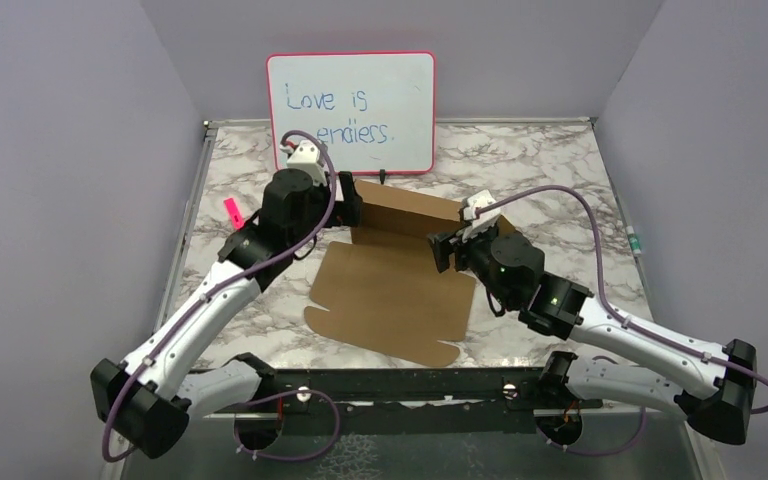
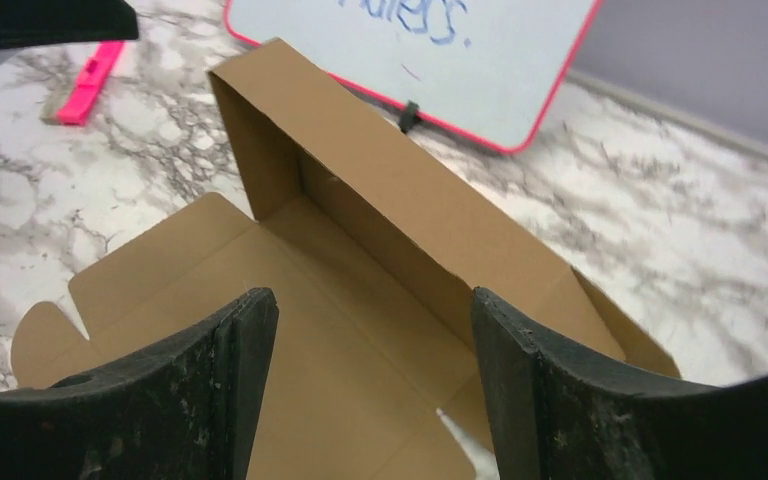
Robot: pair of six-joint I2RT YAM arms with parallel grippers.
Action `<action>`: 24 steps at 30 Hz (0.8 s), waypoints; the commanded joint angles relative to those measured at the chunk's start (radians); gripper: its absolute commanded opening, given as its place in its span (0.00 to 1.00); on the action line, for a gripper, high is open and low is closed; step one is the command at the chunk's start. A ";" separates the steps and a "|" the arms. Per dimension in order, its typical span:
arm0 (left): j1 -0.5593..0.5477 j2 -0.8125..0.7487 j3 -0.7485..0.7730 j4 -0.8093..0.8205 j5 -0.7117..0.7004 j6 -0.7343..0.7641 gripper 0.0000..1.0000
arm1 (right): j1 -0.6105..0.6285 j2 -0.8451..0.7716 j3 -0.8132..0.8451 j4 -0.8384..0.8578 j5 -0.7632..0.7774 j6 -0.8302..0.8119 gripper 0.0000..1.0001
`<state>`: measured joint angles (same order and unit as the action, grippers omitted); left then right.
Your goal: Fold the paper box
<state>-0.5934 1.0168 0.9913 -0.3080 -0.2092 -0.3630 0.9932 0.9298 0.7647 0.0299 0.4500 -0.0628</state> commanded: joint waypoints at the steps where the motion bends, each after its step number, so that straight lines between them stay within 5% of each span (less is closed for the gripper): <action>1: 0.133 0.126 0.105 -0.100 0.167 0.076 0.99 | -0.001 0.017 0.047 -0.136 0.203 0.306 0.76; 6: 0.224 0.259 0.197 -0.095 0.264 0.110 0.99 | -0.053 0.044 0.085 -0.187 0.221 0.366 0.78; 11: 0.263 0.372 0.258 -0.071 0.362 0.110 0.96 | -0.267 0.103 0.136 -0.222 0.009 0.461 0.77; 16: 0.289 0.446 0.297 -0.043 0.435 0.086 0.91 | -0.341 0.158 0.141 -0.196 -0.061 0.498 0.74; 24: 0.317 0.533 0.287 -0.014 0.560 0.061 0.73 | -0.395 0.195 0.102 -0.147 -0.135 0.566 0.65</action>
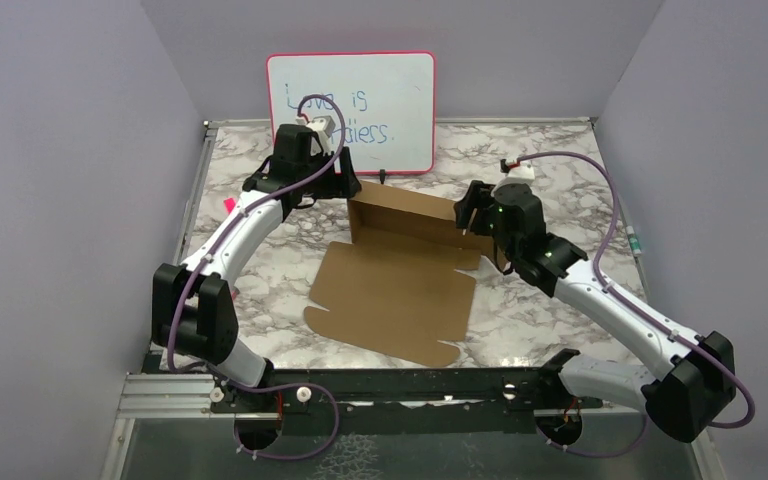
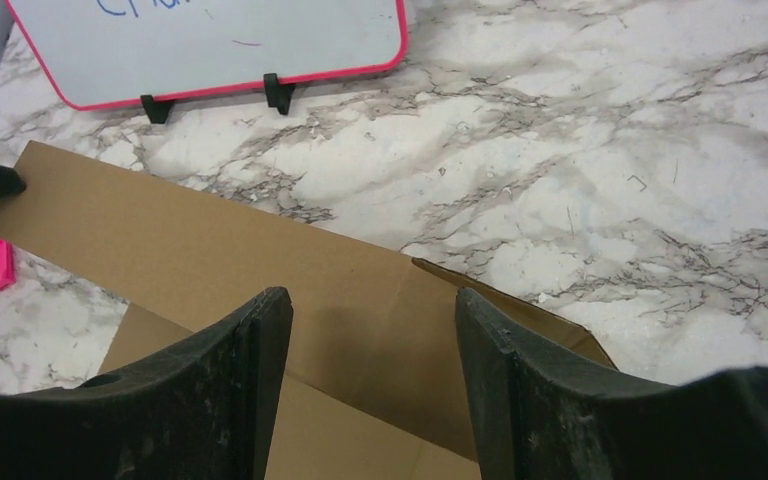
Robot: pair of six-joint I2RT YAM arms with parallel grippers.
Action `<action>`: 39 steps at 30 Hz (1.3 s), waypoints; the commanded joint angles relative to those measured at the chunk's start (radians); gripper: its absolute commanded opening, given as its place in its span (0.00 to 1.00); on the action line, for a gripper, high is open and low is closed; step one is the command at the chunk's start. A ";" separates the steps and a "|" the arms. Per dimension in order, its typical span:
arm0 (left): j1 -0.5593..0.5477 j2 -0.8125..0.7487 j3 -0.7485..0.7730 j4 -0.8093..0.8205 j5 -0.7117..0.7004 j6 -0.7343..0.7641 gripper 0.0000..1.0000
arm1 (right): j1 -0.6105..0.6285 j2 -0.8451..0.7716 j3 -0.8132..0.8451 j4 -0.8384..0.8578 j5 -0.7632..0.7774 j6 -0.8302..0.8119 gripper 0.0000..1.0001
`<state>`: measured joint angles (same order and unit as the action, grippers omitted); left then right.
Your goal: Fold the paper box
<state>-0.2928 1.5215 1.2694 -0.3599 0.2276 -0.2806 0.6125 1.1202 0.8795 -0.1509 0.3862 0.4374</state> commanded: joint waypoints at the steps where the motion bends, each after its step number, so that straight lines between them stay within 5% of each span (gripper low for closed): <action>1: 0.018 0.028 0.001 0.042 0.137 -0.023 0.72 | -0.015 0.005 -0.023 0.038 -0.070 0.073 0.64; 16: 0.027 -0.093 -0.136 0.051 0.138 -0.017 0.56 | -0.022 0.066 -0.114 0.185 -0.259 0.142 0.53; 25: 0.049 -0.233 -0.222 0.007 0.003 0.020 0.57 | -0.022 0.172 -0.031 0.270 -0.434 0.142 0.51; 39: 0.179 -0.285 -0.238 0.007 0.055 0.030 0.70 | -0.021 -0.021 -0.139 0.268 -0.307 0.013 0.62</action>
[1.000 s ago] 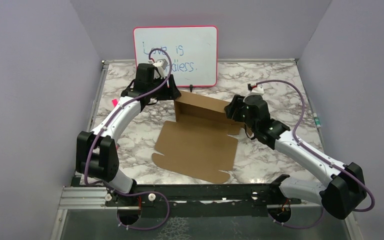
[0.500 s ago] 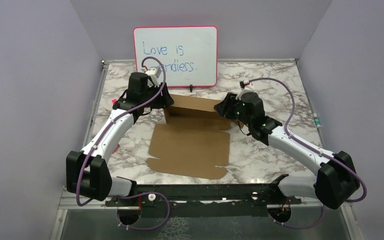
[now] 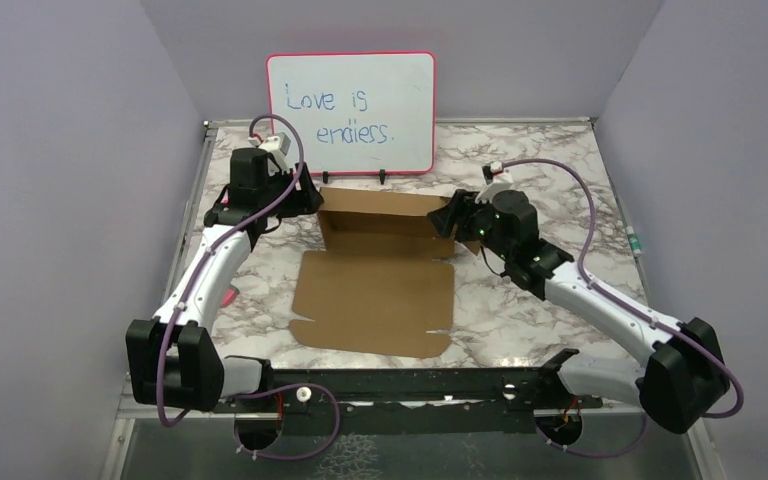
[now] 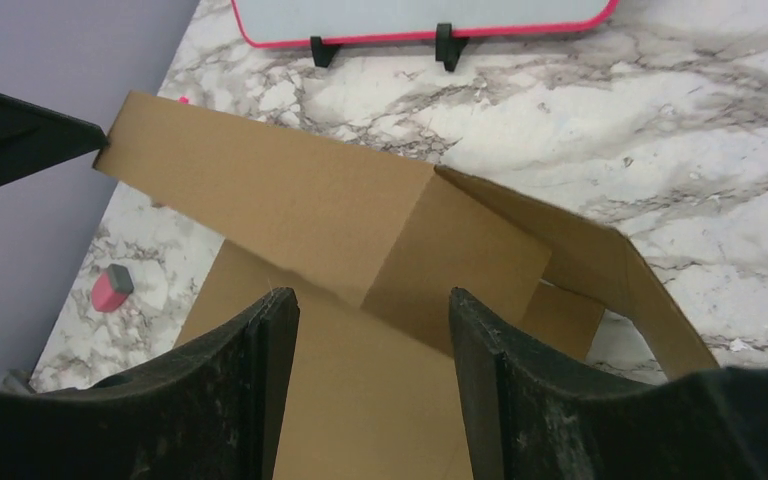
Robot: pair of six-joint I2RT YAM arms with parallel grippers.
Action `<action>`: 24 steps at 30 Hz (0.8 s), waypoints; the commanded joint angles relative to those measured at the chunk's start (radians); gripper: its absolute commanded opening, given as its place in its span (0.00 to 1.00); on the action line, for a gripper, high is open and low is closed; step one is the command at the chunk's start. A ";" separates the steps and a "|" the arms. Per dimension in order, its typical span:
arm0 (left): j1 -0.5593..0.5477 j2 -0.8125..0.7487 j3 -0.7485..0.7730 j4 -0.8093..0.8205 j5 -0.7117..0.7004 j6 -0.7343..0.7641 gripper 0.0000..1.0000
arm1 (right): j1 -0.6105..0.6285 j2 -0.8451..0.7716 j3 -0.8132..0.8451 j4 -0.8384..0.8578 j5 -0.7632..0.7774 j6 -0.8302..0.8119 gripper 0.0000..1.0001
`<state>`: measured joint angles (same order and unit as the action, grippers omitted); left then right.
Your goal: Fold the paper box
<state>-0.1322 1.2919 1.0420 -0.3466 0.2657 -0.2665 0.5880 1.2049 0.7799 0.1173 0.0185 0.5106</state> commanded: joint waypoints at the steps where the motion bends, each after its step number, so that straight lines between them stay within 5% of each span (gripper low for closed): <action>1: 0.019 -0.065 -0.014 -0.004 0.010 0.018 0.72 | 0.003 -0.134 -0.053 -0.005 0.070 -0.076 0.62; 16: -0.063 -0.281 -0.113 0.061 0.008 0.049 0.82 | -0.011 -0.355 -0.216 -0.095 0.406 -0.317 0.70; 24: -0.293 -0.415 -0.205 0.059 -0.072 -0.045 0.81 | -0.155 -0.302 -0.324 0.119 0.095 -0.370 0.69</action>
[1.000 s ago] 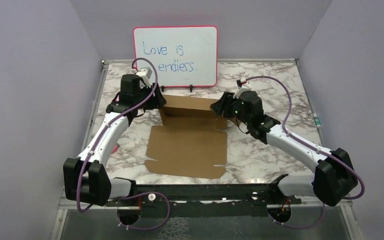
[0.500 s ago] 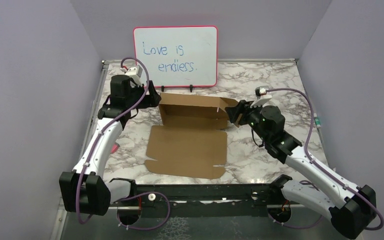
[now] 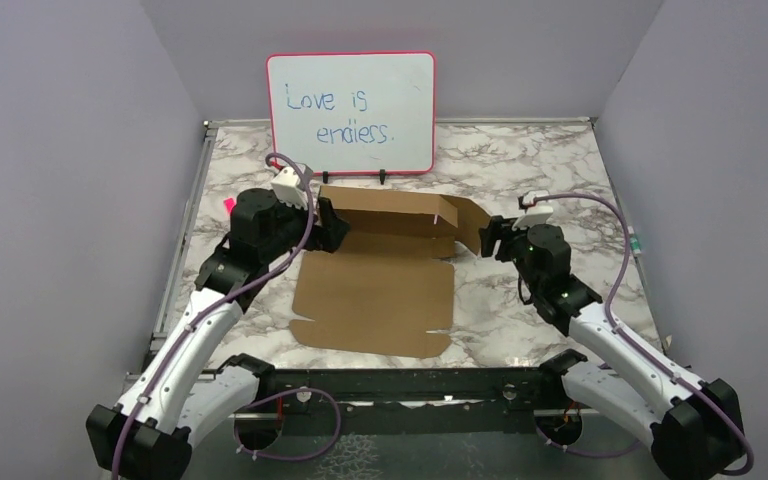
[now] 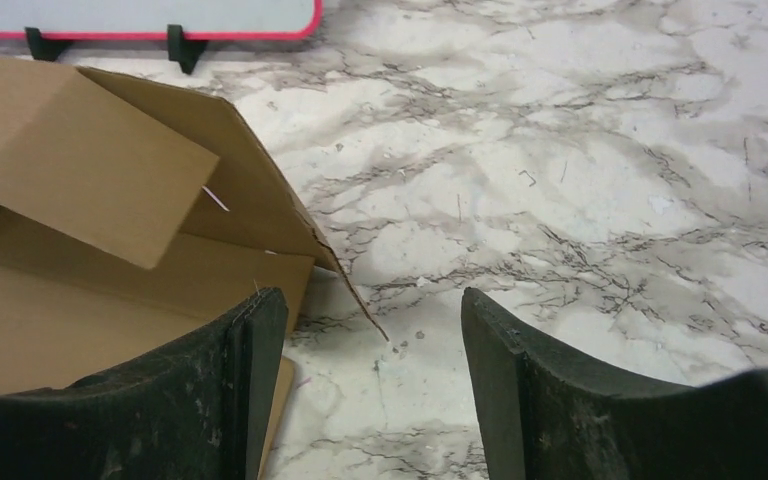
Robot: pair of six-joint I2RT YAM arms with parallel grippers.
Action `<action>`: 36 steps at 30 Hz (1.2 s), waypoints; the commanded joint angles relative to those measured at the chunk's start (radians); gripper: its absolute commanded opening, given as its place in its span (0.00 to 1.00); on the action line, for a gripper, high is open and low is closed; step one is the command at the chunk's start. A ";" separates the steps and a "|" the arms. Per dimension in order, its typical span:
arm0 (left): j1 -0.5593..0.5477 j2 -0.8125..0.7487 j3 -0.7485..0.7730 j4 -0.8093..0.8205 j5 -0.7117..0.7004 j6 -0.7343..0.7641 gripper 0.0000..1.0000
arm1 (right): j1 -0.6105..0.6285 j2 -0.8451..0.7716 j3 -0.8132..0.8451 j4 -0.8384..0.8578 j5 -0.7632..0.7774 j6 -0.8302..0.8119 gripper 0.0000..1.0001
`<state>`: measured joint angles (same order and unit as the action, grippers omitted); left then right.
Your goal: Fold the paper box
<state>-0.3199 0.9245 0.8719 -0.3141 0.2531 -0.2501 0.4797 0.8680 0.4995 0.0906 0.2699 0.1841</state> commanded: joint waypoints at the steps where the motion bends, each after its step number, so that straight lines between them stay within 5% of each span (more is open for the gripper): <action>1: -0.140 -0.053 -0.043 0.032 -0.075 -0.085 0.81 | -0.055 0.049 -0.055 0.172 -0.173 -0.047 0.68; 16: -0.555 0.129 -0.205 0.325 -0.385 -0.198 0.77 | -0.110 0.228 -0.123 0.440 -0.327 -0.113 0.48; 27: -0.709 0.356 -0.230 0.672 -0.583 0.001 0.78 | -0.111 0.169 -0.158 0.429 -0.413 -0.144 0.19; 36: -0.791 0.639 -0.104 0.787 -0.729 0.148 0.79 | -0.110 0.190 -0.153 0.411 -0.467 -0.158 0.13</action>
<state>-1.0843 1.4727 0.7021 0.3420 -0.3557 -0.1936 0.3729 1.0473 0.3443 0.4786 -0.1448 0.0441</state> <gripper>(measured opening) 0.784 0.144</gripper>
